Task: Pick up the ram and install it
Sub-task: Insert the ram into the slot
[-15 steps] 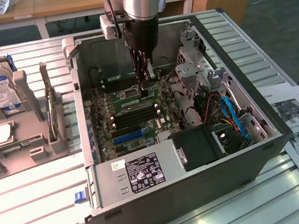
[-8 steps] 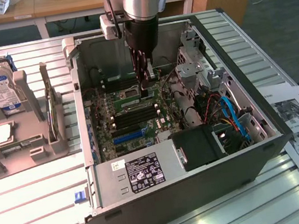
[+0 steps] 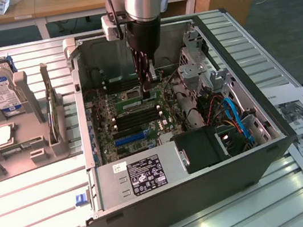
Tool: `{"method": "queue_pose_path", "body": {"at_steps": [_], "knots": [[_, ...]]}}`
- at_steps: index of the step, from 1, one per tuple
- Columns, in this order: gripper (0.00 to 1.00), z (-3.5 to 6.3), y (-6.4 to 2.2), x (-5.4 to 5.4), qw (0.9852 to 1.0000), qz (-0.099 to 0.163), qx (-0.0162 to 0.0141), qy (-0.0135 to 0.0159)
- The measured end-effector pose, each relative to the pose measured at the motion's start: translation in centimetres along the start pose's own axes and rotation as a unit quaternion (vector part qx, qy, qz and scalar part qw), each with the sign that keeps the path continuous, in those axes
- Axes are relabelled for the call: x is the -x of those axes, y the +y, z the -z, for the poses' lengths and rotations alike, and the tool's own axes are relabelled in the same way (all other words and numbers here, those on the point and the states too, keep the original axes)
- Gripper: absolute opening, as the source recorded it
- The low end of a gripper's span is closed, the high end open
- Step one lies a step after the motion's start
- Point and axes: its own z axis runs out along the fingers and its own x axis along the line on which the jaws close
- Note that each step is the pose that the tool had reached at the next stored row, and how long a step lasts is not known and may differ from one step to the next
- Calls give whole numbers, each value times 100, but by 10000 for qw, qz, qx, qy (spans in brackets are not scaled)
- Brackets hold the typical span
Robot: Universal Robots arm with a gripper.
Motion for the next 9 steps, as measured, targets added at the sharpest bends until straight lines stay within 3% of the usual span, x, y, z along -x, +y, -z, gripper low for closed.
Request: {"method": "queue_pose_path", "body": {"at_steps": [9], "knots": [[12,-20,-1,1,10000,-96,7,-4]]}}
